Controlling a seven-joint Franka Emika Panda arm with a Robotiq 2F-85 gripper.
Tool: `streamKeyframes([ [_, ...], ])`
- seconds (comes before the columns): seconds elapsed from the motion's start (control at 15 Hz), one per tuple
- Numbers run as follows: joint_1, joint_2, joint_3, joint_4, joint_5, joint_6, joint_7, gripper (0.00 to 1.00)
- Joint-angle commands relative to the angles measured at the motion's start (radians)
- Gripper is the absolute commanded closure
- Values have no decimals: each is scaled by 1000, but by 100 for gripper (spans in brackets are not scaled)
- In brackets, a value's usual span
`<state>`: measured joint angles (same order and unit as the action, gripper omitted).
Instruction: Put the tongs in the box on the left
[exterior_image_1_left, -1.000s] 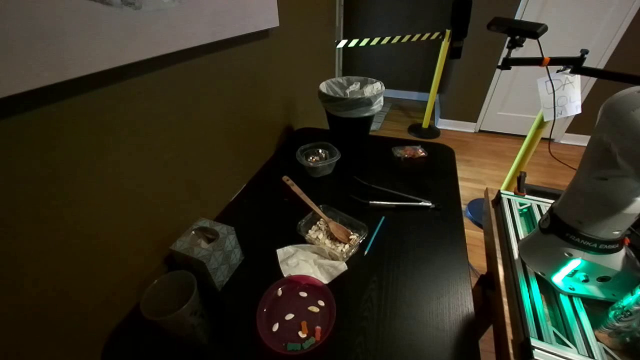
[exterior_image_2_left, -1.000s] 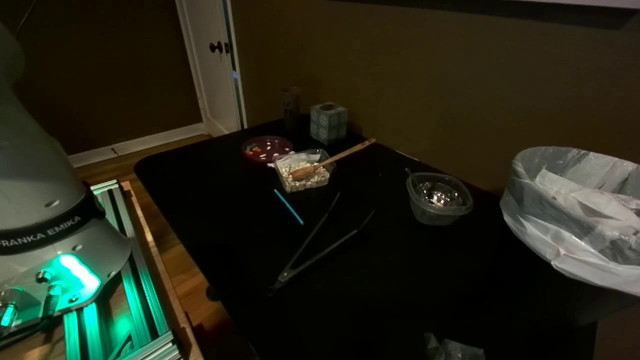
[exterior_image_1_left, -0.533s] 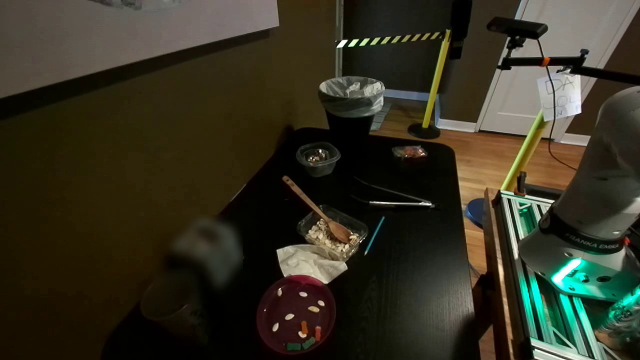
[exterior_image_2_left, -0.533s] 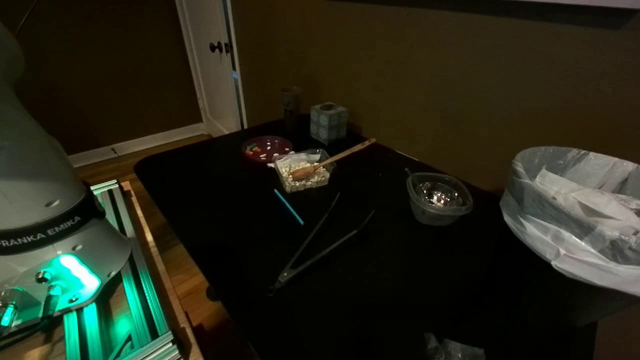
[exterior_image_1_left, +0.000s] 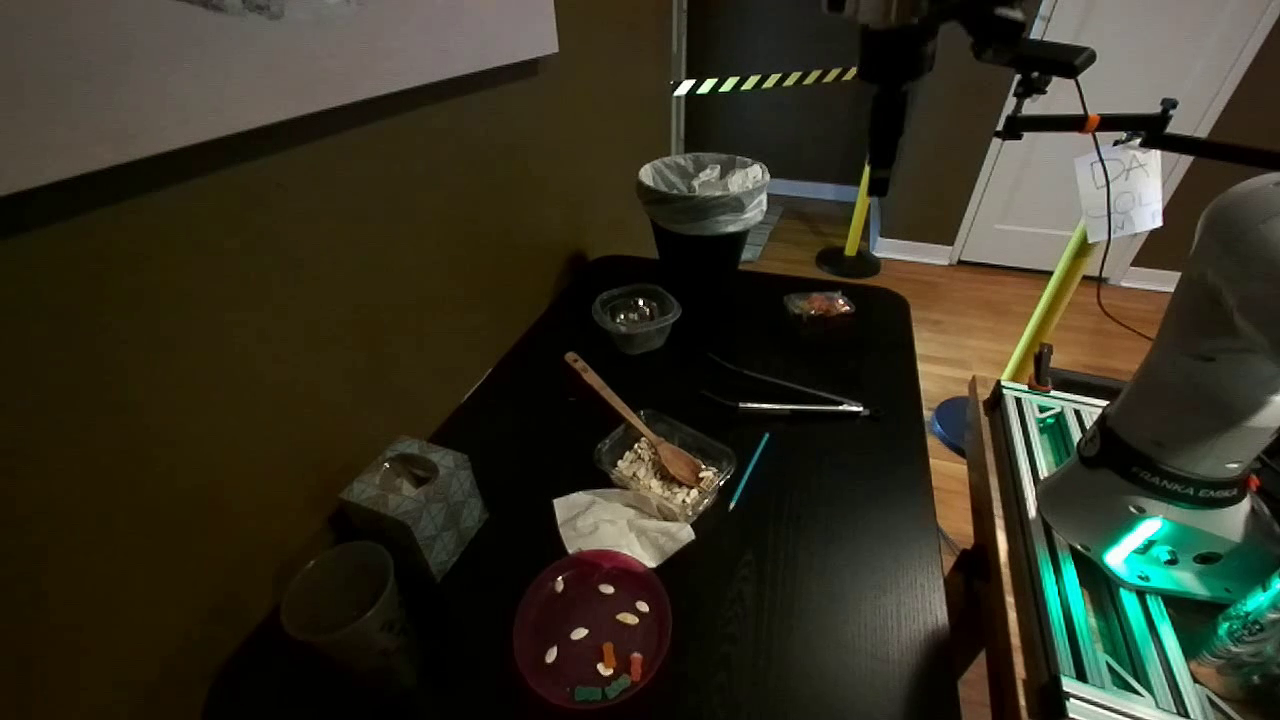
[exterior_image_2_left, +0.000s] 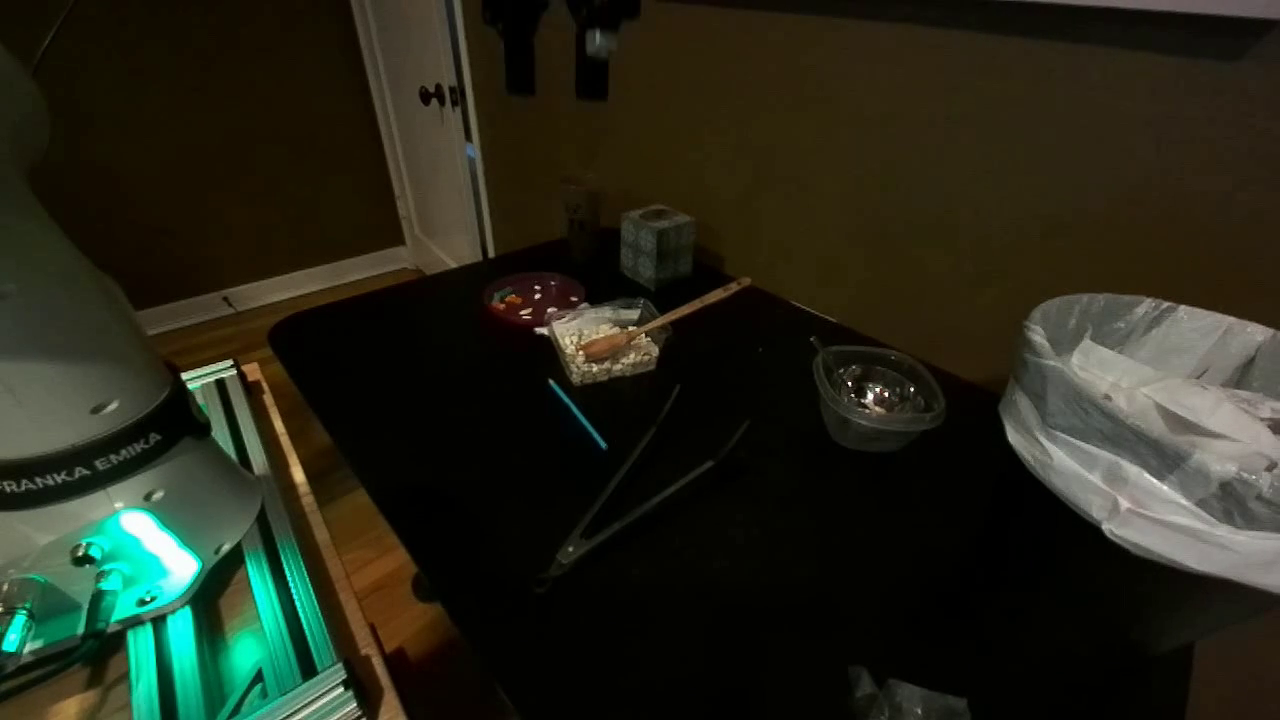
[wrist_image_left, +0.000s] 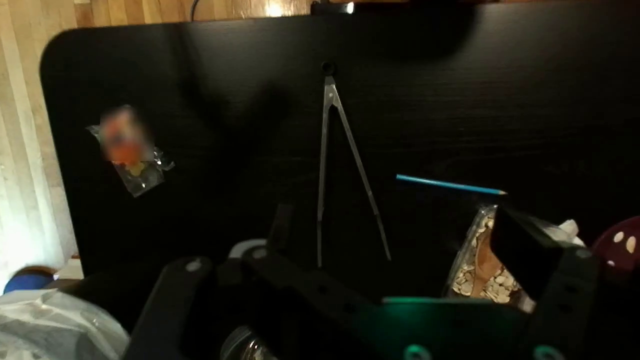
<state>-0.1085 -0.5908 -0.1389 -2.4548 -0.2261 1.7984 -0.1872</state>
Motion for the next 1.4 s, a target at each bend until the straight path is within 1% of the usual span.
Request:
streamKeyframes([
  [0.0, -24, 23, -20, -201, -50, 279, 40, 0],
  [0.07, -36, 55, -26, -246, -63, 365, 43, 0],
  [0.13, -66, 120, -20, -272, -106, 425, 66, 0],
  [0.2, -39, 58, -13, -212, -46, 326, 29, 0],
  [0.27, -49, 77, -13, -240, -54, 359, 33, 0],
  [0.6, -47, 70, -10, -213, -53, 354, 32, 0],
  [0.67, -49, 89, -25, -233, -39, 464, 59, 0],
  [0.73, -49, 110, -37, -239, -19, 519, 67, 0],
  [0.8, -49, 144, -60, -261, 7, 635, 73, 0],
  [0.87, -16, 134, -103, -274, -12, 709, 90, 0],
  [0.93, -16, 183, -127, -288, -6, 798, 83, 0],
  [1.0, -58, 240, -109, -302, 21, 882, 50, 0],
  [1.07, -59, 301, -131, -322, 35, 964, 40, 0],
  [1.13, -57, 388, -145, -299, 54, 1037, 25, 0],
  [1.27, -52, 495, -164, -321, 113, 1129, 8, 0],
  [1.33, -65, 557, -151, -324, 114, 1151, 19, 0],
])
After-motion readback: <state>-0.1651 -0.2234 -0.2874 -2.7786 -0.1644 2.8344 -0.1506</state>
